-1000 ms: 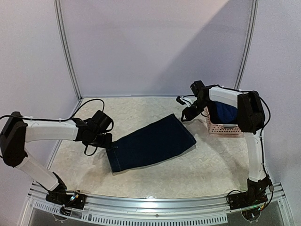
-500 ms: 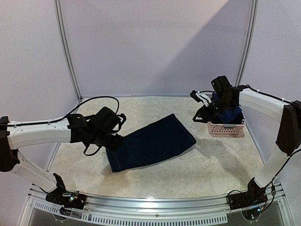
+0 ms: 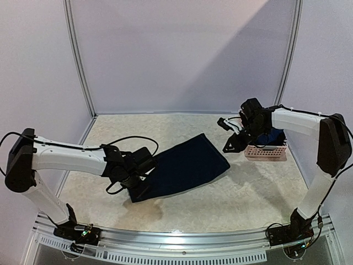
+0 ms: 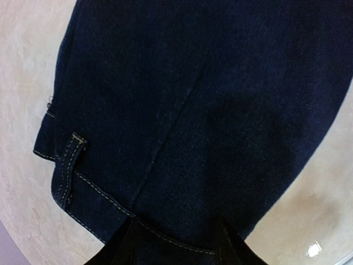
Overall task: Fold and stack the mixed laundry pile
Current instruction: Adjust the rectangle-folded shorts at the center of the board, then rotate the rectangle-folded shorts at the center of the board.
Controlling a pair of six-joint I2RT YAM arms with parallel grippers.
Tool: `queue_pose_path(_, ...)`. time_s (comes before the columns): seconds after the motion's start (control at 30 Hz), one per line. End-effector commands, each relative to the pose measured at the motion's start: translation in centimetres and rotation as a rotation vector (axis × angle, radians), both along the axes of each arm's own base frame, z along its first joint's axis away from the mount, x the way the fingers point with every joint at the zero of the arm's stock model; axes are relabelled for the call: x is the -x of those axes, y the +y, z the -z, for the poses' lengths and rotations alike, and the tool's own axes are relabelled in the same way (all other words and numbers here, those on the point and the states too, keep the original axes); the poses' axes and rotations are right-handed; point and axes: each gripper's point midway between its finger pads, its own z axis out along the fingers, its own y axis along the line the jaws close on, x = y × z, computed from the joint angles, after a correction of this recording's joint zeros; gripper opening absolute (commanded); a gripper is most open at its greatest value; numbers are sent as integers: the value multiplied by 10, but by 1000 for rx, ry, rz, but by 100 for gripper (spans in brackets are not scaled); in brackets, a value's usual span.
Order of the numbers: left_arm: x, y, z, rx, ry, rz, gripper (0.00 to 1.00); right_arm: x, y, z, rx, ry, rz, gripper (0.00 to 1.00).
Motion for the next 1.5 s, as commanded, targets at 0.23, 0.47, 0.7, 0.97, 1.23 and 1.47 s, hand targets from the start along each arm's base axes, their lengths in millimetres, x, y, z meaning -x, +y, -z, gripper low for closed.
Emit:
queue_pose_path(0.23,10,1,53,-24,63,-56,46,12,12,61,176,106,-69,22)
queue_pose_path(0.47,15,-10,51,14,47,-47,46,-6,-4,90,339,36,-70,17)
queue_pose_path(0.7,15,-36,14,61,-71,21,47,-59,-2,117,491,-7,-48,15)
queue_pose_path(0.97,26,-52,-38,181,-121,120,48,-164,38,81,474,-196,26,21)
queue_pose_path(1.23,32,-35,-48,149,-125,173,49,-127,64,-23,179,-231,24,39)
queue_pose_path(1.47,33,-46,-40,33,-89,360,51,-29,39,-87,17,-217,-27,44)
